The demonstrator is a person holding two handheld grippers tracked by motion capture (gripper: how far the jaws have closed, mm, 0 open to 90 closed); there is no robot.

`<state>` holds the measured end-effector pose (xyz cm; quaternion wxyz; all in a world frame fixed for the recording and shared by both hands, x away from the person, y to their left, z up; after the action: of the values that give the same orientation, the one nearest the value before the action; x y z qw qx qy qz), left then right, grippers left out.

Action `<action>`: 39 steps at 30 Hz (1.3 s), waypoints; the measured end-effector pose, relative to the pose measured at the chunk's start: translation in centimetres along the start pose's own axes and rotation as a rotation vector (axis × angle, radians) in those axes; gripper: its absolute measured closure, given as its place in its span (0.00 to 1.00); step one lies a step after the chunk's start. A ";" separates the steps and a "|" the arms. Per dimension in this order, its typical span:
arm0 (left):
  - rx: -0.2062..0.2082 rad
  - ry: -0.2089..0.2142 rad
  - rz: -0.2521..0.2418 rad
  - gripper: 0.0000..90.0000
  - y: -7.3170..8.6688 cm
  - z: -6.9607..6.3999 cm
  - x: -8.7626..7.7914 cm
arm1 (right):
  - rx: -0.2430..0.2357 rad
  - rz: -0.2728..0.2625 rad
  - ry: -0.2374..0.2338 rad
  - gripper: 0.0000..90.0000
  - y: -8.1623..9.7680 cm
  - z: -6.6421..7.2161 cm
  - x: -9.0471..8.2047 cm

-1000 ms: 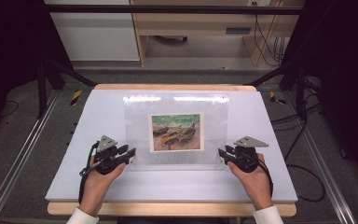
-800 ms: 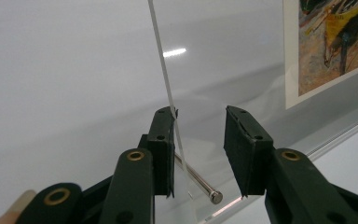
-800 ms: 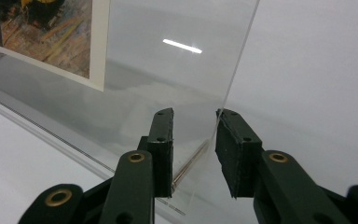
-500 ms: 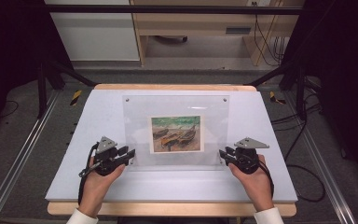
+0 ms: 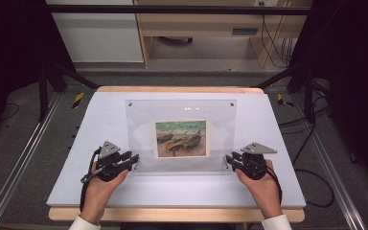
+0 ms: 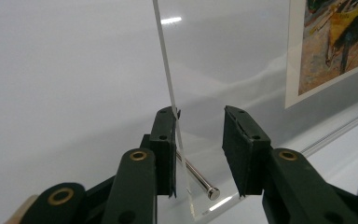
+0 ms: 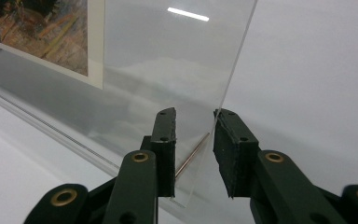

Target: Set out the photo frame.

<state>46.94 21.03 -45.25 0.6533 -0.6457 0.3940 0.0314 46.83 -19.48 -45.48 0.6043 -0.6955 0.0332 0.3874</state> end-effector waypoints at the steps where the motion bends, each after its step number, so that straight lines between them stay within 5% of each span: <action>1: 0.001 0.000 0.000 0.72 0.0 0.0 0.0 | -0.002 0.002 -0.001 0.78 0.0 0.0 0.0; 39: 0.015 0.006 0.012 0.72 0.6 -0.3 -0.4 | -0.017 0.013 -0.002 0.78 0.7 0.3 -0.4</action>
<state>46.15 21.04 -45.51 0.6568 -0.6385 0.4002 0.0303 46.02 -19.55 -45.77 0.5957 -0.7001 0.0337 0.3922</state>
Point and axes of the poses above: each handheld gripper's, and its own axes: x roughly forward along the jaws, y roughly out of its underside, z roughly to its left, the point moved 3 cm from there along x, roughly forward along the jaws, and after that the axes turned 2 degrees about -x, right-handed, at the moved point
